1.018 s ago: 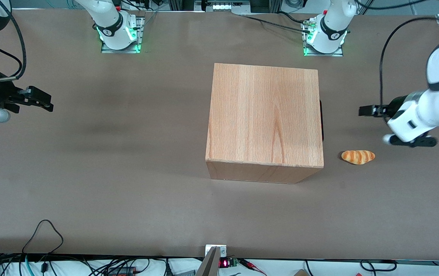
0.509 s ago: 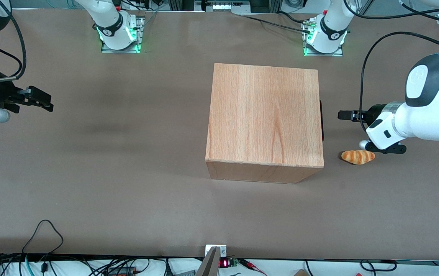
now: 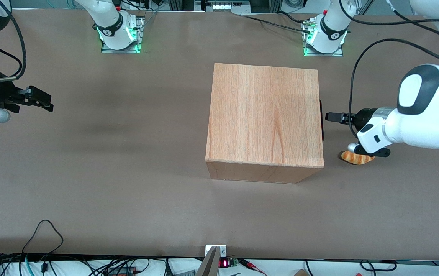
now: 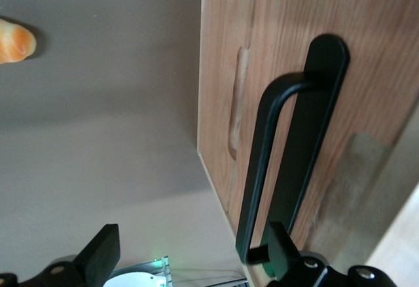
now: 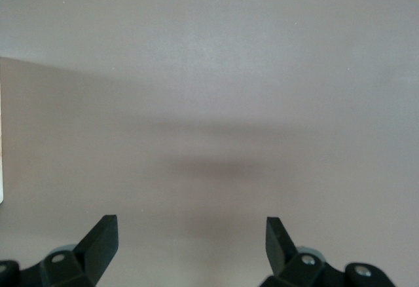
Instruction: Open top drawer with left arm
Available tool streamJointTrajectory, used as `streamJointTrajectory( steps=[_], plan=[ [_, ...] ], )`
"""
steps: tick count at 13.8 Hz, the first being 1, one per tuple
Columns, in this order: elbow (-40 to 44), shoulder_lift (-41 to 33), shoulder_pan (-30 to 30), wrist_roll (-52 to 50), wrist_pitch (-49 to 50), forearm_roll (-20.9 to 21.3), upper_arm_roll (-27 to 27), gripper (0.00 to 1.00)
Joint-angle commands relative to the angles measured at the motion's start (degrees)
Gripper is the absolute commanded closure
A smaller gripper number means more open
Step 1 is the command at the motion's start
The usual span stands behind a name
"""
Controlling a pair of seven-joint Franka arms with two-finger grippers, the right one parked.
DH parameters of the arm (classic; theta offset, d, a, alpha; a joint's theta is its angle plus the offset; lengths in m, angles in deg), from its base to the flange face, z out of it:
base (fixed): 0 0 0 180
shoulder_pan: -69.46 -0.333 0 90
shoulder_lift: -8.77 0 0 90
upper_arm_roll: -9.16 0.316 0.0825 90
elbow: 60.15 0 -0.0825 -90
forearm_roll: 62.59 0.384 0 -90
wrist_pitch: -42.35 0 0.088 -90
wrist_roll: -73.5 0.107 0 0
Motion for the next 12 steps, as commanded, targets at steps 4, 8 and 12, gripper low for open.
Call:
streamJointTrajectory(
  steps=[4, 8, 12],
  plan=[
    [1.6, 2.9, 0.2, 1.1, -0.1, -3.8, 0.4, 0.00],
    [1.5, 3.8, 0.0, 1.1, -0.8, -5.3, 0.4, 0.00],
    [1.5, 5.0, -0.5, 1.2, -2.6, -5.1, 0.4, 0.00]
  ],
)
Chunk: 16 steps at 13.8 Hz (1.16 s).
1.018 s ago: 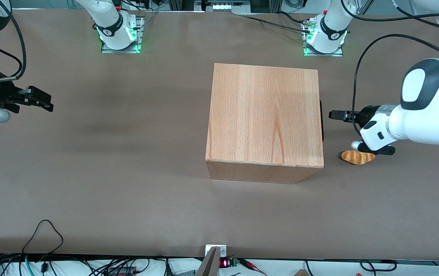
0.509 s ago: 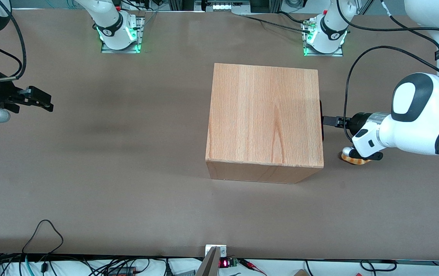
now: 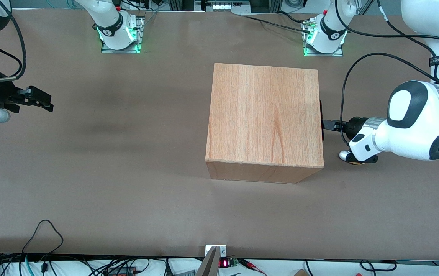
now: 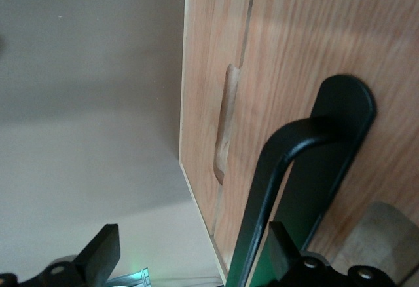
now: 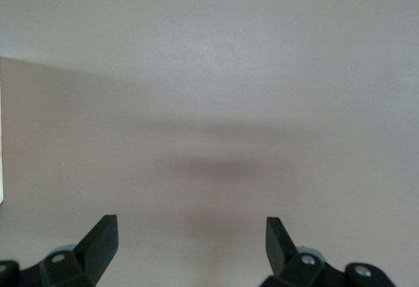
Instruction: Open top drawer with left arm
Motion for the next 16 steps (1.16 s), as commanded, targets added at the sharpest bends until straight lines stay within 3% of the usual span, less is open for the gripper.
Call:
streamJointTrajectory(
  steps=[1, 11, 16],
  plan=[
    [1.4, 1.6, -0.6, 1.1, -0.9, -1.3, 0.4, 0.00],
    [1.5, 3.5, -0.6, 1.0, -2.7, -0.4, 1.0, 0.00],
    [1.6, 4.6, -0.6, 1.0, -5.2, 3.4, 1.4, 0.00]
  ],
)
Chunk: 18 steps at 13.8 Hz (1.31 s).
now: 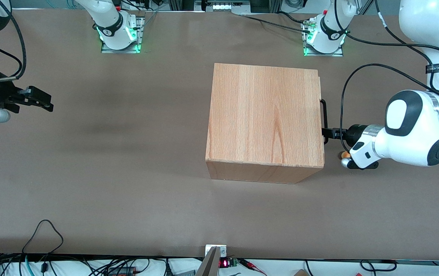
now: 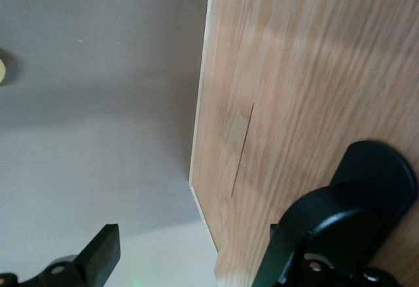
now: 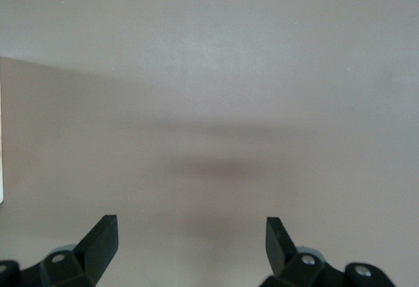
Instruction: Open top drawer with left arm
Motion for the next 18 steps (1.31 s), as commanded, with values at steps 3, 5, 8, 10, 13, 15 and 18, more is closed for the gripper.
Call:
streamJointTrajectory(
  steps=[3, 5, 8, 10, 13, 15, 18],
  plan=[
    [2.6, 2.5, 0.0, 0.6, -2.0, 3.1, 2.1, 0.00],
    [3.3, 2.6, 0.0, 0.5, -2.0, 3.1, 3.4, 0.00],
    [3.5, 2.5, -0.4, 0.6, -2.0, 3.1, 5.2, 0.00],
    [5.1, 2.6, -0.4, 0.6, -1.9, 4.8, 5.5, 0.00],
    [5.5, 2.5, -1.5, 0.5, -1.9, 7.0, 5.8, 0.00],
    [5.6, 2.5, -2.8, 0.6, -2.0, 7.1, 5.9, 0.00],
    [7.2, 2.7, -4.7, 0.6, -1.9, 7.2, 6.2, 0.00]
  ],
)
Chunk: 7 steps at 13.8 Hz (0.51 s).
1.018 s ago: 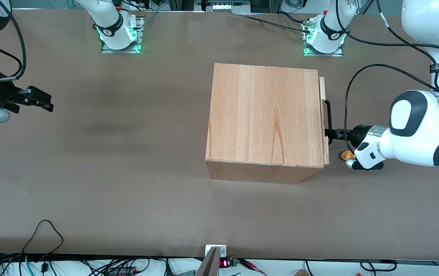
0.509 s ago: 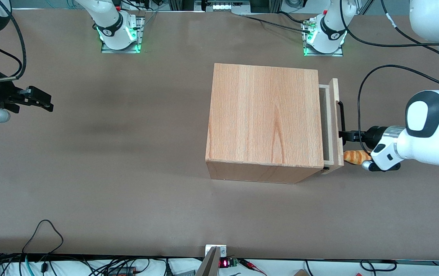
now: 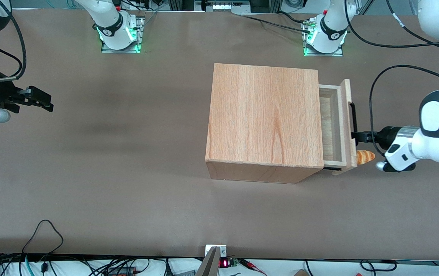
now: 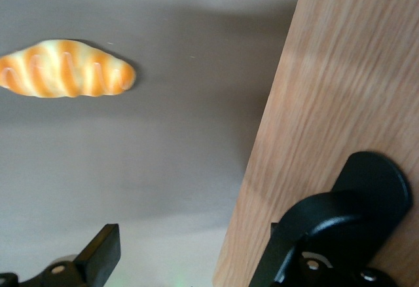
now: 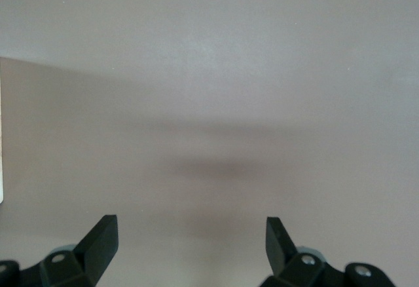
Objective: Open top drawer with left arm
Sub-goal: 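Pull the handle with the left gripper, sliding the drawer out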
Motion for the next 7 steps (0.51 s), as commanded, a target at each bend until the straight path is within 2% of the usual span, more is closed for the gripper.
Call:
streamJointTrajectory(
  steps=[1, 7],
  plan=[
    [5.5, 2.8, -2.0, -3.1, -3.2, 3.0, 0.9, 0.00],
    [5.9, 3.4, -3.6, -3.1, -3.4, 3.0, 1.9, 0.00]
  ],
)
